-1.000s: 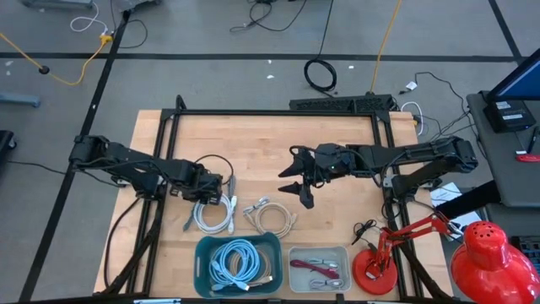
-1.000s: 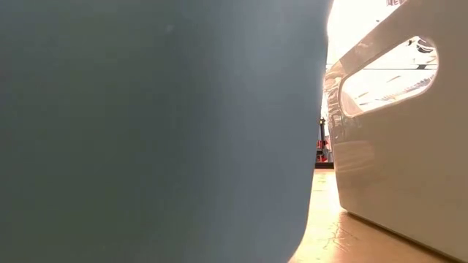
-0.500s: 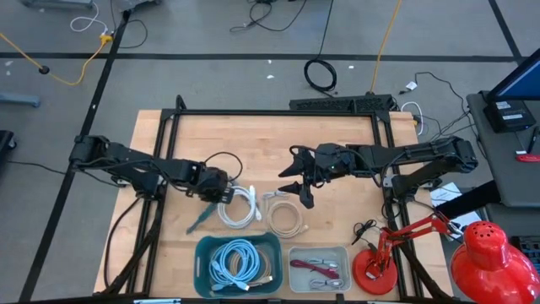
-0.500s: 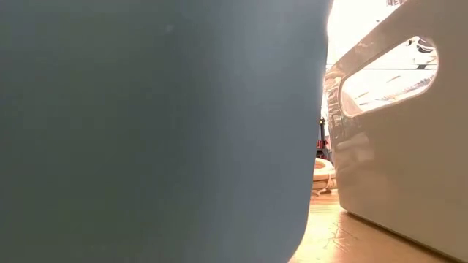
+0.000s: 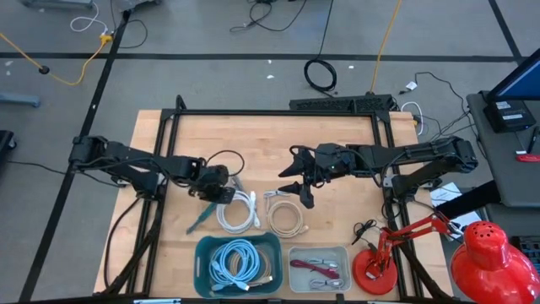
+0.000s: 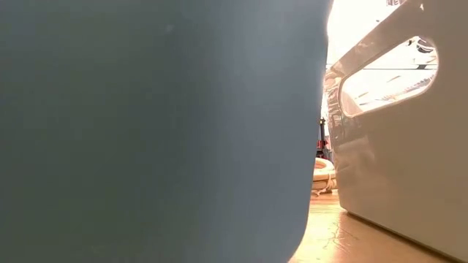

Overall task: Pick & Place USB Port
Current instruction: Put the small dark blue charger cable into the grey bin

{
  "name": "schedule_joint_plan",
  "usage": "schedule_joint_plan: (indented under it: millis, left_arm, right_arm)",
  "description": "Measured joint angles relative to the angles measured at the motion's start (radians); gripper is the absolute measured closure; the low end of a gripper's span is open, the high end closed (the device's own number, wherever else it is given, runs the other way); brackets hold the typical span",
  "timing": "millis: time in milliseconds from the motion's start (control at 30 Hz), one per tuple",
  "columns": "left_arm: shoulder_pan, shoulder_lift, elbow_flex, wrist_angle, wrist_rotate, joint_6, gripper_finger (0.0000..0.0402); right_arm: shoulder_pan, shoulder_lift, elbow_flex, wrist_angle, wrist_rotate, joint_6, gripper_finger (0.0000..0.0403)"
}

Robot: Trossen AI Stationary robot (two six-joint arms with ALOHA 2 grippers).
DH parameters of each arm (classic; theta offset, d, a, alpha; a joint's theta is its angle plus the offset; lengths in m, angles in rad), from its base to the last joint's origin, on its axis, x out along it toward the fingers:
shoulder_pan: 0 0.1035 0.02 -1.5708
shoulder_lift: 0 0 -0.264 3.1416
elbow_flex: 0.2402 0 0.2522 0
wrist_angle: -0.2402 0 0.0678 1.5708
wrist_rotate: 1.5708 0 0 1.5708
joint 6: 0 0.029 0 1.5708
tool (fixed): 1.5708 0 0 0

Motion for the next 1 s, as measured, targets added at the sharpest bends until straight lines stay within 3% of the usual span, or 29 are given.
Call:
schedule_joint_plan:
  millis: [100,233,400,467,567,700,1000]
  left_arm:
    - [0.014,0.000,0.015,0.052,0.058,0.033,0.0182]
    - [-0.004,-0.010,0.068,-0.083,0.088,0.154,0.0156]
    - [-0.093,-0.024,0.164,-0.431,-0.167,0.230,0.0161]
    - [-0.149,-0.020,0.158,-0.483,-0.190,0.210,0.0165]
    - [-0.232,-0.014,0.122,-0.461,-0.179,0.144,0.0167]
    - [-0.347,0.018,0.087,-0.462,-0.238,0.020,0.0167]
    - [-0.426,0.093,-0.033,-0.230,-0.156,-0.109,0.0168]
  right_arm:
    - [0.000,0.000,0.000,0.000,0.000,-0.002,0.0195]
    - [0.000,0.000,0.000,-0.004,0.000,-0.004,0.0195]
    - [0.000,0.000,0.000,-0.039,0.000,-0.004,0.0195]
    - [0.000,0.000,0.000,-0.051,0.000,-0.004,0.0195]
    - [0.000,0.000,0.000,-0.053,0.000,-0.004,0.0195]
    - [0.000,0.000,0.000,-0.063,0.000,-0.004,0.0195]
    - [0.000,0.000,0.000,-0.059,0.000,0.003,0.0195]
